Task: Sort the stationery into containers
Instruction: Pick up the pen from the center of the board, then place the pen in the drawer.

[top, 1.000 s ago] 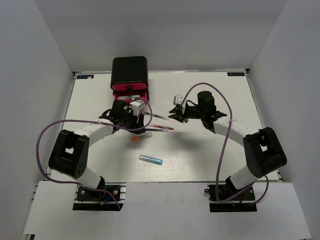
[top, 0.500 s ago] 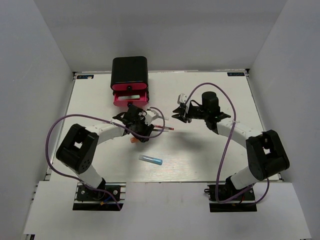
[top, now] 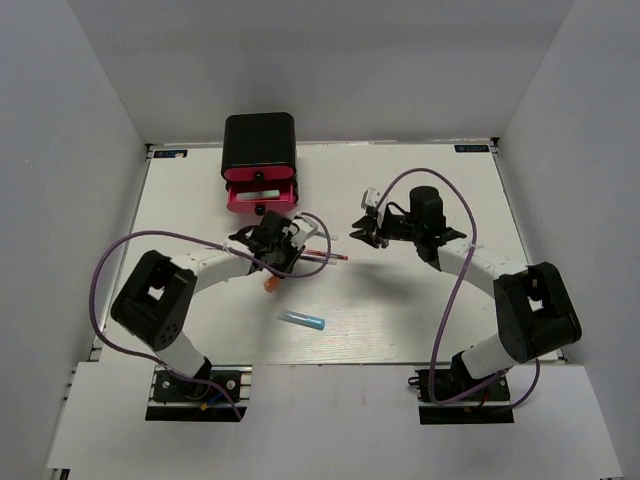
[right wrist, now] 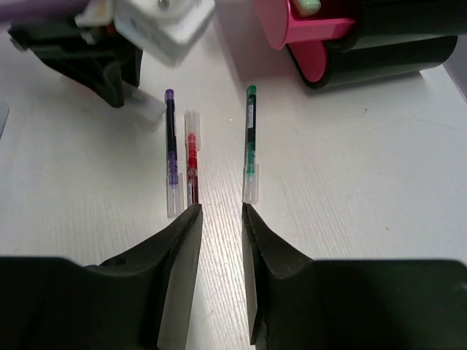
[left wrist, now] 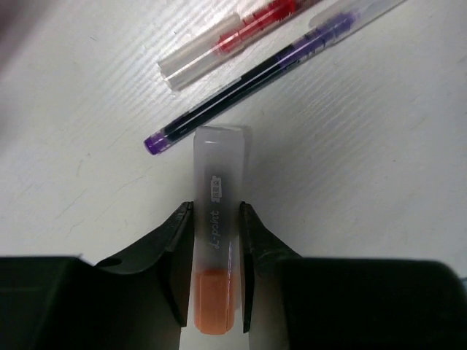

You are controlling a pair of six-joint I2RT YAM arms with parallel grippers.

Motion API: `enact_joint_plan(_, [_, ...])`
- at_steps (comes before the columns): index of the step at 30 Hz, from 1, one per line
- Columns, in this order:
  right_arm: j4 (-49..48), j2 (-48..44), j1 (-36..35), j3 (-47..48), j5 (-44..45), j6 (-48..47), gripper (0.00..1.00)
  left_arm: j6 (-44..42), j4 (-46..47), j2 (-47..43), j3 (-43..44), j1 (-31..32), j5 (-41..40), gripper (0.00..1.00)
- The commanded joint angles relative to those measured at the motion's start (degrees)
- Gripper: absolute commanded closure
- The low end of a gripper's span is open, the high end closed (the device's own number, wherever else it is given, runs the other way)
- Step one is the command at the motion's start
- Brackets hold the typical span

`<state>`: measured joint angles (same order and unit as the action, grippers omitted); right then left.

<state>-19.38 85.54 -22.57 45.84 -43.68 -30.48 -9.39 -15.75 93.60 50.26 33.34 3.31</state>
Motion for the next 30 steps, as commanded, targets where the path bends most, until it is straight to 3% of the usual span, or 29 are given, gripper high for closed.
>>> enact_joint_plan(1, [-0.2, -2.5, 0.7, -0.8, -0.9, -0.5, 0.65, 1.8, 2.5, -7.8, 0.4, -0.7, 1.6, 0.89])
enact_joint_plan(7, [-0.4, -3.3, 0.9, -2.3, -1.6, -1.1, 0.65, -6.7, 8.8, -17.5, 1.8, -1.4, 4.7, 0.9])
enact_joint_plan(13, [-1.3, -4.1, 1.2, -3.1, -1.8, -1.1, 0.65, -17.0, 14.9, -15.7, 5.8, -2.9, 2.4, 0.94])
enact_joint_plan(15, [-1.4, -4.4, 1.1, -3.4, -1.6, -1.4, 0.65, -20.1, 15.0, -13.7, 9.0, -4.3, 5.2, 0.94])
enact_joint_plan(23, [-1.3, -5.3, 1.2, -4.6, -1.3, -2.0, 0.65, -32.0, 12.3, -6.1, 18.5, -7.9, 9.3, 0.98])
enact_joint_plan(30, [-1.2, -4.9, 1.8, -5.1, -1.4, -2.4, 0.65, -42.5, 2.3, -1.7, 25.8, -11.4, 11.5, 1.0])
